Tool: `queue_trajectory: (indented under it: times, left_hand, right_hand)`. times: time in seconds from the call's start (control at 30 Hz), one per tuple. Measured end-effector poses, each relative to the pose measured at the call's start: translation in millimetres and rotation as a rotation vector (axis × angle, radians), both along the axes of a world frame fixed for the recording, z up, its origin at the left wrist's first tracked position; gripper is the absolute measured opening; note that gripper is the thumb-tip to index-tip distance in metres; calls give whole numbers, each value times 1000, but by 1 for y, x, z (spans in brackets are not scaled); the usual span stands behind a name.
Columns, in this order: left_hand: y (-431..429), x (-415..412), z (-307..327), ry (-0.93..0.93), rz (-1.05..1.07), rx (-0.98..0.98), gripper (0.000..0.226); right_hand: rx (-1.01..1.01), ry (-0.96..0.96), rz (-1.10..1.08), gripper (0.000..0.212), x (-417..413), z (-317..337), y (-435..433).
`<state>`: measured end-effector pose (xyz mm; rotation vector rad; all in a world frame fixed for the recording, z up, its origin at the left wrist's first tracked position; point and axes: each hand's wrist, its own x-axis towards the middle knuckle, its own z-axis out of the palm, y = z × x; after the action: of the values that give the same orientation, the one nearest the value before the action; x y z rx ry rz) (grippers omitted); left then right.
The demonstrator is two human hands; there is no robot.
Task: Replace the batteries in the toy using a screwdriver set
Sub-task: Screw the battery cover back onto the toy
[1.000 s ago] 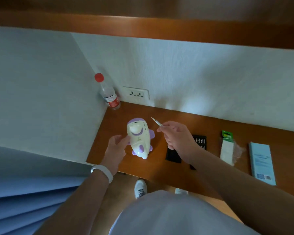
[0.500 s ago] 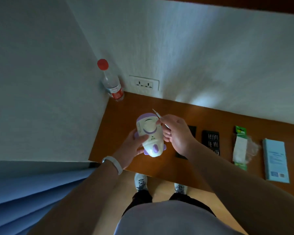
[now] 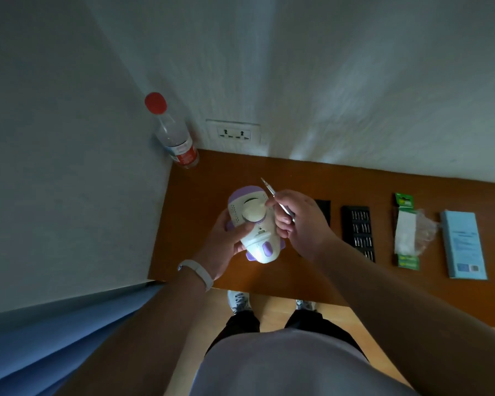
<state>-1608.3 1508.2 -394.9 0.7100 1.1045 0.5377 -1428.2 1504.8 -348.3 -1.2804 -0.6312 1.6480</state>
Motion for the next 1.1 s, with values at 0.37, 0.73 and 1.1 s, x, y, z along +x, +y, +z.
queue_trajectory:
  times: [0.37,0.73,1.1]
  left_hand:
    - [0,1,25,-20,22,67,75]
    - [1,3,90,-138,147,243,69]
    - [-15,32,164,-52,334,466,88]
  right_hand:
    - [52,45,-35,18,2,27,-10]
    - [148,-114,23,30,40,89,-31]
    - [289,-640,185,24,69,166,-53]
